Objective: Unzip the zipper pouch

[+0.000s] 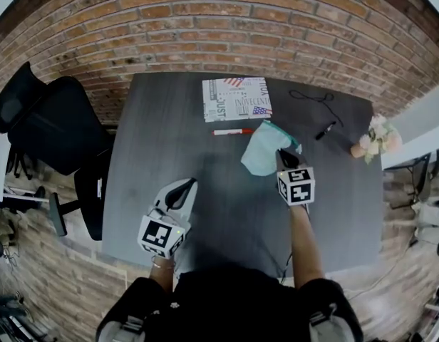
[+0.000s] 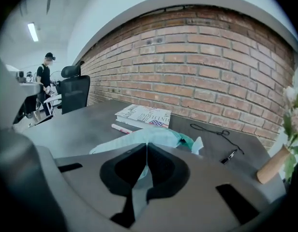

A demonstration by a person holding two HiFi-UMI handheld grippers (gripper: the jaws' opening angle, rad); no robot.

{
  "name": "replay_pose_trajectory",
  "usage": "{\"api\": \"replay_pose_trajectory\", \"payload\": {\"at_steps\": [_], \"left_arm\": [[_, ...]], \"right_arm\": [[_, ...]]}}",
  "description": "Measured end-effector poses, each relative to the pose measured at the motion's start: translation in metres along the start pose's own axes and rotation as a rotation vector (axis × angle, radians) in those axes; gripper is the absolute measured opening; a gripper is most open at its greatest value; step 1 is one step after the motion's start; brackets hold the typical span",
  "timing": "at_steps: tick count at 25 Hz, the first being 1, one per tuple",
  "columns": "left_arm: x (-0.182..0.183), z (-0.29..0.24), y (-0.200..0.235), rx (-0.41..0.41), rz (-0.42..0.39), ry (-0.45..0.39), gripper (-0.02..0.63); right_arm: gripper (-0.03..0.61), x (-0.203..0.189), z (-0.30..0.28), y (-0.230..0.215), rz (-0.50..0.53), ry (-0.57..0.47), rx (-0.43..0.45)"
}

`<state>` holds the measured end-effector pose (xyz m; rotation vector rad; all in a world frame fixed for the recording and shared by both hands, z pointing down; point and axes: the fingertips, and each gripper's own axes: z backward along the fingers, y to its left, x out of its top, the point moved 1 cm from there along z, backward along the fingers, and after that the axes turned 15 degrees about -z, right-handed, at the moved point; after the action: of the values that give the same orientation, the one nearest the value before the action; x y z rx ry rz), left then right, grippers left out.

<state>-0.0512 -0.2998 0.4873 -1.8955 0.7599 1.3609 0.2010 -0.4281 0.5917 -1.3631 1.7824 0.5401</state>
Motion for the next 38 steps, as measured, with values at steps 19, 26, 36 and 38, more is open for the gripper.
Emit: {"api": "replay_pose_trajectory", "payload": {"at_steps": [19,26,36,38], "left_arm": [[0.041,0.041,-0.053,-0.027,0.009,-0.108,0.003],[0.050,0.046,-0.084,-0.075,0.038,-0.144,0.003],[0.043,0.049,-0.102,-0.136,0.156,-0.114,0.095],[0.039,0.049,-0.107,-0.178,0.234,-0.127,0.135]], "right_arm": [[0.006,0.013,0.158,0.079,0.169,-0.216,0.190],[0.006,0.008,0.214,0.116,0.193,-0.255,0.273],[0.006,-0.011,0.261,0.143,0.247,-0.293,0.368],[0.006,-0.012,0.270,0.150,0.260,-0.306,0.392]]}}
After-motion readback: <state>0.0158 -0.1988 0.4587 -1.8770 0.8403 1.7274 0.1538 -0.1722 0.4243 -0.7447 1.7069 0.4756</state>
